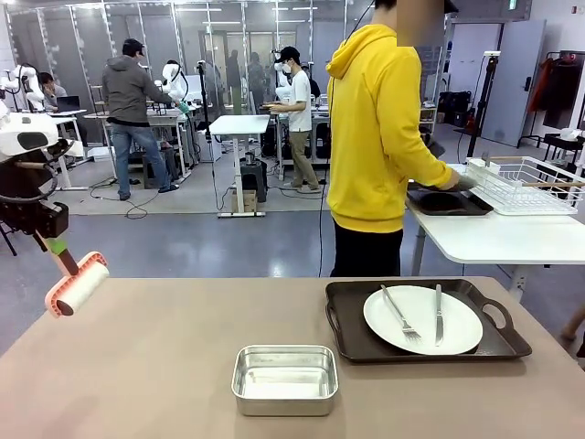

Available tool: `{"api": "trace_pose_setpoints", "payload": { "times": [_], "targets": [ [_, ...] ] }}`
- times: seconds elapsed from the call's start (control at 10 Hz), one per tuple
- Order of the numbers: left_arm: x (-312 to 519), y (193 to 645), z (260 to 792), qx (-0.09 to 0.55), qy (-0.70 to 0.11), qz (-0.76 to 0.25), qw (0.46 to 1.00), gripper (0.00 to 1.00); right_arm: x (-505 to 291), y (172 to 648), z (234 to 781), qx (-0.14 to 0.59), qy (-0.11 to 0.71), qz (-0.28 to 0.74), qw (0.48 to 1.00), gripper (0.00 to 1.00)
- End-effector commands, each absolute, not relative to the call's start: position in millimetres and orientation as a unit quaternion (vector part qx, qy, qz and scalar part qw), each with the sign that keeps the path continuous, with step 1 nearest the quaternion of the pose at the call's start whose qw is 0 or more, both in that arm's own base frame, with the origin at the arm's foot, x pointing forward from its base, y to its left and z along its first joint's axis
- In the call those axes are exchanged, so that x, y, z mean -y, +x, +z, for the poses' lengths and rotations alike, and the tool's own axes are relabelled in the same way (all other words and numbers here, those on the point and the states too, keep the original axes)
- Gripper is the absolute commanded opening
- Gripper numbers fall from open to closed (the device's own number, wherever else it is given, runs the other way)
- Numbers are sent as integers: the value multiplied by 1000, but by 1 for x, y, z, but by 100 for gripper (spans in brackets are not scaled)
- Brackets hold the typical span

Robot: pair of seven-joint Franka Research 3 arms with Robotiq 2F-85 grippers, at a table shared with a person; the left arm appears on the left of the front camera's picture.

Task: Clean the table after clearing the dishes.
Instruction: When the left (or right) Handle tray is removed, use the left hand (or right hand) to clean the left (or right) side of the table with the Lint Roller, then place the Lint Roller back on top of the Airtight Container.

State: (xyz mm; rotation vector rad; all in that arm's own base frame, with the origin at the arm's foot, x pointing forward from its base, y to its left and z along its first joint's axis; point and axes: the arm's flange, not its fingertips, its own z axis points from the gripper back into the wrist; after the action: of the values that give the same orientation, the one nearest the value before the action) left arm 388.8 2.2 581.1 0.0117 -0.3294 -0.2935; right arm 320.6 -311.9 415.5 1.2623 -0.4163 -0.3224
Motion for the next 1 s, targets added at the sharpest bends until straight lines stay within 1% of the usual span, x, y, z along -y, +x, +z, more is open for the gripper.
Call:
{"api": "trace_pose_setpoints", "payload": {
  "times": [0.0, 0.9],
  "targets": [
    [-4, 383, 584, 164, 8, -142, 976, 21, 311, 319, 418, 195, 584, -147, 775, 100],
    [-4, 383, 584, 164, 8, -142, 976, 21, 311, 319, 418, 195, 584, -147, 775, 100]
  ]
}}
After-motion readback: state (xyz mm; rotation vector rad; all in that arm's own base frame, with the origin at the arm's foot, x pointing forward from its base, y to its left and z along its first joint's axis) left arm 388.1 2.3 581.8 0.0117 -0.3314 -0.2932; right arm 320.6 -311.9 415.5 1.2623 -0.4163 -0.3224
